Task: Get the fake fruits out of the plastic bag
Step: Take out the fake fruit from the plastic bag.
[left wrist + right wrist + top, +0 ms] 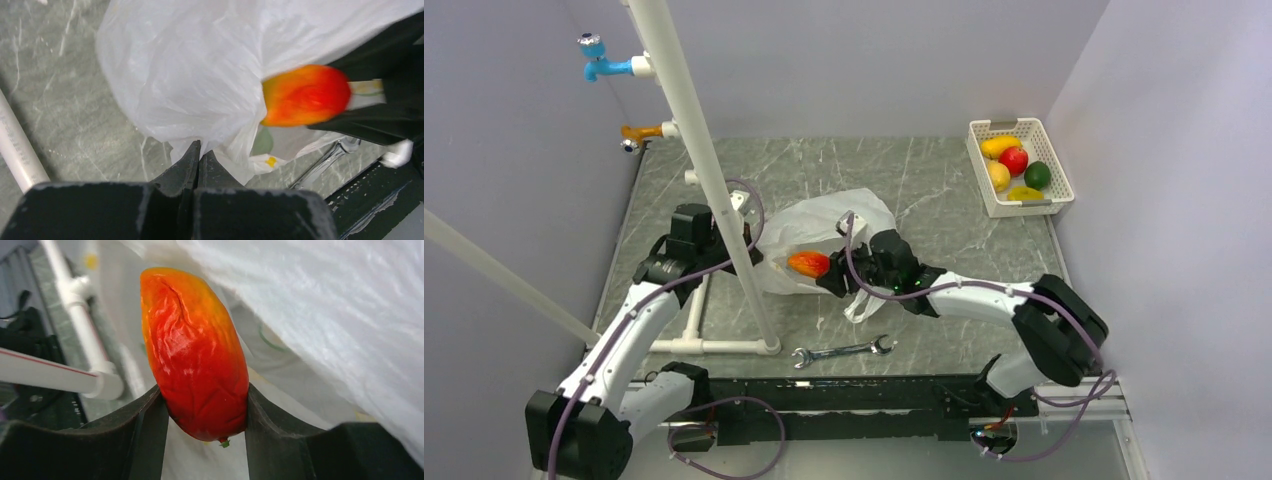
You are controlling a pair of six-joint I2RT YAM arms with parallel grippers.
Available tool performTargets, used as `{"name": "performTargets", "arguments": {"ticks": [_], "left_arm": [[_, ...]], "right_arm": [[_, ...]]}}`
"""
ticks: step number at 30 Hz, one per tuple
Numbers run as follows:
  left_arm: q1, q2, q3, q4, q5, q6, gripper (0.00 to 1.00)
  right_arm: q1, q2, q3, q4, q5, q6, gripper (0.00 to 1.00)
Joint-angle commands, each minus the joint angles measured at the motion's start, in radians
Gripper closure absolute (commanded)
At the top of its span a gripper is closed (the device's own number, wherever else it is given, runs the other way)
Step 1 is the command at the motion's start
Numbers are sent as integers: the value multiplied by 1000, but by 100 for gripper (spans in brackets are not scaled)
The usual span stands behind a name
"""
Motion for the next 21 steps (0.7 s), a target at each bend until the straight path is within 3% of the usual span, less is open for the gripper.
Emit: {"name": "performTargets", "arguments": {"ticks": [1,8,11,15,21], "left_arm": [[0,25,29,-12,-45,-14,100],[4,58,39,-26,-17,-12,100],[4,67,39,-23,12,-9,100],[4,54,30,-1,62,-10,100],[4,12,19,-3,10,-13,100]], "right_arm": [[7,-125,-8,23,-82,-10,95],[5,-176,6,66,-173,51,98],[2,-178,18,157,-204,120,98],[-13,-98,78,266,-284,241,99],[-11,-27,97,324,-380,338,100]]}}
